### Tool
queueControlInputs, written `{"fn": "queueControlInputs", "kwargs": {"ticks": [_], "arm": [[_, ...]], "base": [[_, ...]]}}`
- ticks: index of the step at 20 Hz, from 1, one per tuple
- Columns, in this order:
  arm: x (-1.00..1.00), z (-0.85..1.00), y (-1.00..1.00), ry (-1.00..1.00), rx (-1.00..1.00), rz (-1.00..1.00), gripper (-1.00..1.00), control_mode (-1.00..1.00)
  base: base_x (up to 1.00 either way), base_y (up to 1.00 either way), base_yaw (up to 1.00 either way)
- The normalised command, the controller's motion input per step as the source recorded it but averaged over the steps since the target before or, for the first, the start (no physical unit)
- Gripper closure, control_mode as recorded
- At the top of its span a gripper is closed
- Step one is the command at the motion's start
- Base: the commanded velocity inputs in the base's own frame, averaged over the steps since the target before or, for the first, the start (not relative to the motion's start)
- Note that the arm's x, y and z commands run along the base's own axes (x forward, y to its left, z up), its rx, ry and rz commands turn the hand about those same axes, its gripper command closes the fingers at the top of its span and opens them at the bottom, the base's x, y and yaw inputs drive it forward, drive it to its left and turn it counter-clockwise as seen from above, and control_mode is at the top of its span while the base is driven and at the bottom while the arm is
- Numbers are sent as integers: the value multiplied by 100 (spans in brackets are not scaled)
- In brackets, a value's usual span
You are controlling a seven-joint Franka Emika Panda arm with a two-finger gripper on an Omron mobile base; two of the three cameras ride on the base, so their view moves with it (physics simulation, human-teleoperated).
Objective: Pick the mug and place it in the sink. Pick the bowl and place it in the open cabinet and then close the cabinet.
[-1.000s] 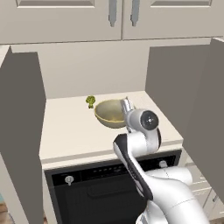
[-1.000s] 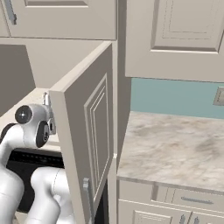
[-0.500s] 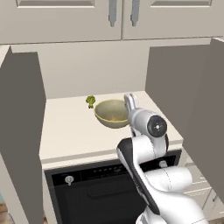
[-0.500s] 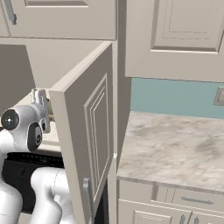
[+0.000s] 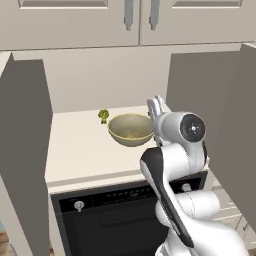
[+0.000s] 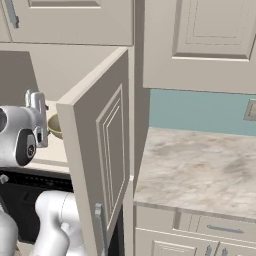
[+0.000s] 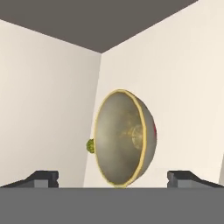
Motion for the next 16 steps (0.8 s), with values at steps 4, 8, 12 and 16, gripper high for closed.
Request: {"fn": "queueControlInputs", "kwargs": {"ticks": [4, 8, 12, 16], "arm": [[-68, 15, -7, 13, 1, 0, -100, -100], [-84, 0, -3, -1, 0, 0, -100, -100], [-83, 0, 0, -10, 0, 0, -100, -100], [-59, 7, -15, -17, 1, 0, -100, -100]], "base": [[0, 0, 0], [0, 0, 0], [0, 0, 0], [0, 0, 0]]}}
